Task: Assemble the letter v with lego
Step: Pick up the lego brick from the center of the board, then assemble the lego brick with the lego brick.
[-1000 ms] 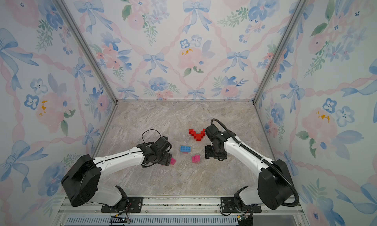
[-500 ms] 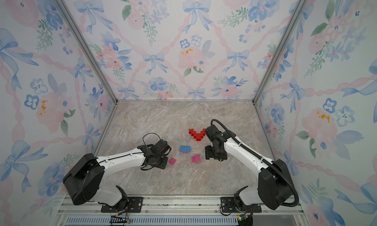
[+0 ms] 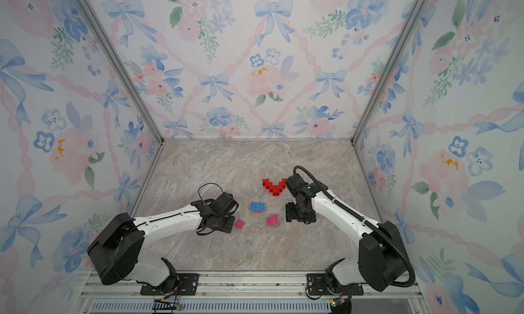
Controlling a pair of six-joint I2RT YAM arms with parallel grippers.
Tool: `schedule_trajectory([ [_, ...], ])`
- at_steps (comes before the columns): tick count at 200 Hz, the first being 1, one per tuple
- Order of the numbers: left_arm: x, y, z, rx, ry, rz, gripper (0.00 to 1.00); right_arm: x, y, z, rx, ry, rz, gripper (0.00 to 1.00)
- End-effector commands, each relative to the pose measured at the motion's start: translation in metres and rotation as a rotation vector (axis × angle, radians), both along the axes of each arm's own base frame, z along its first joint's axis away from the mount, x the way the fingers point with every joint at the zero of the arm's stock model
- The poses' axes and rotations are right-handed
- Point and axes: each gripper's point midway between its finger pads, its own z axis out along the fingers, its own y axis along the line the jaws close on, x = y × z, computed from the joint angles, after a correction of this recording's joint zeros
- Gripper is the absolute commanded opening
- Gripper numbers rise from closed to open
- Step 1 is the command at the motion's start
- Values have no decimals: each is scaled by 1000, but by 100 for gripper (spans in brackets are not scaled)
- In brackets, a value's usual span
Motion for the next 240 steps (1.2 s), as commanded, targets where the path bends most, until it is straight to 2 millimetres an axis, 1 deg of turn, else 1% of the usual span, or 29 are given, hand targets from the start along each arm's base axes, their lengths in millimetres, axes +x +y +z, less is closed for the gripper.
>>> schedule_trajectory([
  [1,2,-1,1,13,-3,-2,46,-6,-6,-4,-7,24,2,72],
  [23,4,-2,5,4,-14,1,37,-6,-5,-5,-5,24,-1,72],
  [67,5,-6,10,-18,-14,0,36,-3,-5,-6,-4,28,-2,72],
  [97,11,-15,28,-56,-45,-19,34,-2,-5,-6,-3,31,-1,72],
  [118,13,-28,42,-86,-66,-85,27,-3,-6,-6,-5,34,1,72],
  [132,13,-34,47,-83,-79,-142,21,-3,-7,-5,-4,32,0,72],
  [166,11,-41,44,-55,-73,-259,12,-4,-8,-6,-6,35,-1,72],
  [202,11,-43,37,-21,-51,-314,3,-4,-10,-5,-9,37,-4,72],
  [240,9,-41,28,12,-25,-327,2,-5,-11,-5,-11,38,-6,72],
])
